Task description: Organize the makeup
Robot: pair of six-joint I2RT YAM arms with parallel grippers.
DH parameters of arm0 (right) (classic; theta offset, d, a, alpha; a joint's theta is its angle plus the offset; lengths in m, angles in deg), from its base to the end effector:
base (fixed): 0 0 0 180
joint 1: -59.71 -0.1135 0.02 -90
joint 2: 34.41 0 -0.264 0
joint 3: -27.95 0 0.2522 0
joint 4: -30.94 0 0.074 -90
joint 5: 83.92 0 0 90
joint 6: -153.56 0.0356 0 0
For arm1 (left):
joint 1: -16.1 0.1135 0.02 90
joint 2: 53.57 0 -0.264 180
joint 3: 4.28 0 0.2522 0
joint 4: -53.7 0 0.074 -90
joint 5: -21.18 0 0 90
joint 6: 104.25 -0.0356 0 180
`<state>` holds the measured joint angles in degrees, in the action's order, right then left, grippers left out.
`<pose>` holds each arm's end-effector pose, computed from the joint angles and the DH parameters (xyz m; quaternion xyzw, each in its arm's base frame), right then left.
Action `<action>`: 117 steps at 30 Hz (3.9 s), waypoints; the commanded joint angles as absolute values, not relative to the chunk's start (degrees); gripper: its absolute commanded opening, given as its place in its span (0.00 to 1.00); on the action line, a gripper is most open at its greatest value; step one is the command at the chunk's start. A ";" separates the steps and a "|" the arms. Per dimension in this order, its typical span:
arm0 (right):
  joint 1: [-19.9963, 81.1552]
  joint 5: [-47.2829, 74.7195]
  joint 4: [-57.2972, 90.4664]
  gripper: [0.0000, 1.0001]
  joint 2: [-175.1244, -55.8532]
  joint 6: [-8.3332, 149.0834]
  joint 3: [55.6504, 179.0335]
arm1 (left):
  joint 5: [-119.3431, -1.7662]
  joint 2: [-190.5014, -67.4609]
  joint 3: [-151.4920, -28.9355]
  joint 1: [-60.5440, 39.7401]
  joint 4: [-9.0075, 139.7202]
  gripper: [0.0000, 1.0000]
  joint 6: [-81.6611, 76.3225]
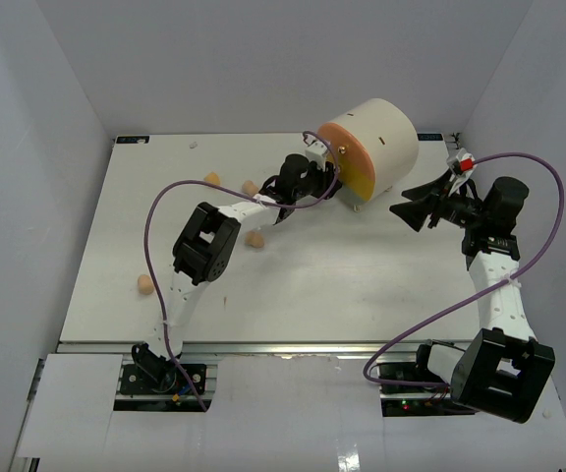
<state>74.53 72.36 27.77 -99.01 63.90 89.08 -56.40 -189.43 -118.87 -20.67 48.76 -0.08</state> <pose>0.2464 -0.0315 0.3265 -0.2779 0.6679 0.3349 0.6038 0.4351 -0.3347 0.1753 0.2195 0.7675 -0.3345 0.5008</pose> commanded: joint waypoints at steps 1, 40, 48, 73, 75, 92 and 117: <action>75.09 74.02 30.71 0.69 -98.39 65.51 88.91 | -53.02 -190.26 -120.17 -20.11 48.43 0.46 0.52; 76.05 74.88 32.82 0.69 -98.30 67.59 88.03 | -52.52 -190.33 -120.80 -18.97 49.28 0.17 0.04; 76.32 74.84 32.94 0.69 -98.39 67.72 87.82 | -51.74 -179.86 -106.32 -18.97 44.21 0.02 -1.77; 72.68 78.49 28.29 0.83 -97.99 60.11 87.93 | -53.03 -161.65 -93.66 -17.10 50.77 0.97 -2.03; 68.65 77.25 20.89 0.85 -97.95 51.93 89.34 | -53.00 -157.54 -92.14 -15.70 52.66 0.98 -1.52; 17.69 27.23 -13.73 0.86 -130.48 29.12 120.54 | -65.92 -102.28 -60.84 -3.38 72.26 0.98 -7.72; 12.39 19.45 -17.71 0.69 -168.72 43.74 157.03 | -71.72 -83.88 -52.39 -3.15 74.60 0.98 -11.19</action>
<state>12.84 15.99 -17.55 -168.84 43.66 158.88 -71.30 -85.15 -51.85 -3.48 74.42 -10.43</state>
